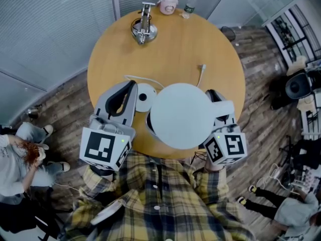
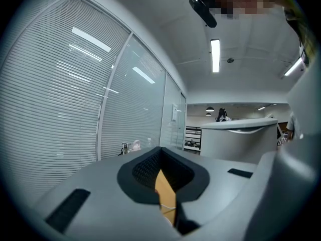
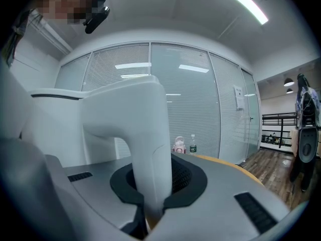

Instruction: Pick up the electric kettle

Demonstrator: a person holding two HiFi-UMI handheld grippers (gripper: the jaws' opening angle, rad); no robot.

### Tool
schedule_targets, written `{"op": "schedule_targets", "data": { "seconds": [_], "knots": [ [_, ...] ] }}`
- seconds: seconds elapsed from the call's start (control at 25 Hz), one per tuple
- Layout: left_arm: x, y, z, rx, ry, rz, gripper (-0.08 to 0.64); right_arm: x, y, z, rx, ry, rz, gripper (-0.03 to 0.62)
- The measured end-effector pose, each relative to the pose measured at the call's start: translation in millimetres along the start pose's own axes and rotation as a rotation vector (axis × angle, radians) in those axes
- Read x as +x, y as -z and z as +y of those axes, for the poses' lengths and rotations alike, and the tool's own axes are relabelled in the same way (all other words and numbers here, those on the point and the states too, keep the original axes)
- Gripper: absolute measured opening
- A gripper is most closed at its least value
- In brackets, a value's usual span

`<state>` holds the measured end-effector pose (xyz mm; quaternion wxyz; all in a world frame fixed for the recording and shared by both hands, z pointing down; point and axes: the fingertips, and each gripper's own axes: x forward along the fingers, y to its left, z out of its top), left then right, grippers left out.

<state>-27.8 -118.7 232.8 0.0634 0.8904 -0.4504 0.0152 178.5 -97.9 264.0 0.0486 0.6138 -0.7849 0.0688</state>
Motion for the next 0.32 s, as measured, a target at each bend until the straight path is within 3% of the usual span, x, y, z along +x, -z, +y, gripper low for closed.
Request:
{"op": "schedule_targets", "data": {
  "seconds": [0.32],
  "knots": [
    [0.7, 6.5, -4.4, -0.026, 0.006, 0.01, 0.003, -5.4, 2.8, -5.2, 0.005, 0.017, 0.014, 0.049]
  ]
}}
